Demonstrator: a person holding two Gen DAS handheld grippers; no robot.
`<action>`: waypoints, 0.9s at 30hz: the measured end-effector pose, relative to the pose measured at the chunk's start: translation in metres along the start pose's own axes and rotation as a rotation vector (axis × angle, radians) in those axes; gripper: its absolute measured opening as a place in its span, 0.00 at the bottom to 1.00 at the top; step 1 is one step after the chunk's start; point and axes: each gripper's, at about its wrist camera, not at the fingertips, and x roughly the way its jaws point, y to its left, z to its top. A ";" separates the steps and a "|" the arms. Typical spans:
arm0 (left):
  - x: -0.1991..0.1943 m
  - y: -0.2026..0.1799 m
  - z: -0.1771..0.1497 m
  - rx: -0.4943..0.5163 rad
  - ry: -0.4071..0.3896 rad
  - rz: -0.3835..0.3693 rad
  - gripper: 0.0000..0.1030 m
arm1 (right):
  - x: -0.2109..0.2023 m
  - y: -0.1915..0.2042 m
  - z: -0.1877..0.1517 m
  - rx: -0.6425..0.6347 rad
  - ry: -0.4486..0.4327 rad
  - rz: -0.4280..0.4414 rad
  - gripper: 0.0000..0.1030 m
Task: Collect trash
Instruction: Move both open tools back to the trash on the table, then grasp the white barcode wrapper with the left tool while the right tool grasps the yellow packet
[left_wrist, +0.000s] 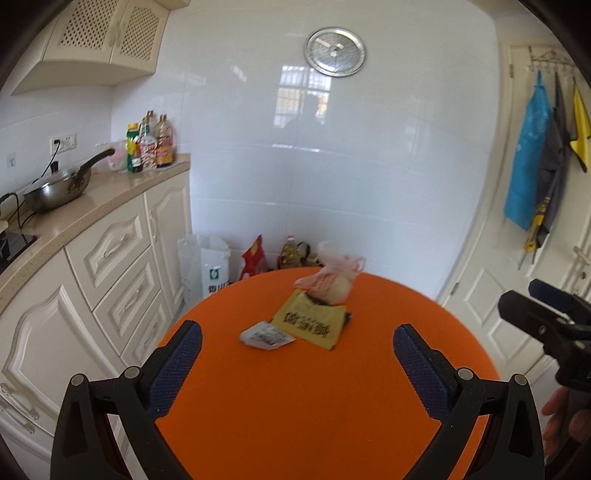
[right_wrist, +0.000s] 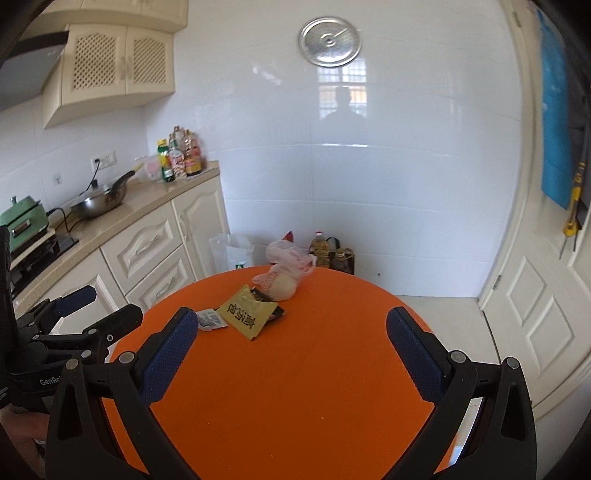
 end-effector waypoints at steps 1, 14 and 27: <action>0.008 -0.004 0.002 -0.003 0.013 0.011 0.99 | 0.010 0.002 0.000 -0.005 0.014 0.005 1.00; 0.186 -0.007 0.037 0.083 0.256 0.023 0.99 | 0.138 -0.006 -0.010 0.012 0.216 0.034 1.00; 0.311 -0.020 0.064 0.105 0.335 -0.068 0.47 | 0.220 0.009 -0.004 0.007 0.305 0.083 1.00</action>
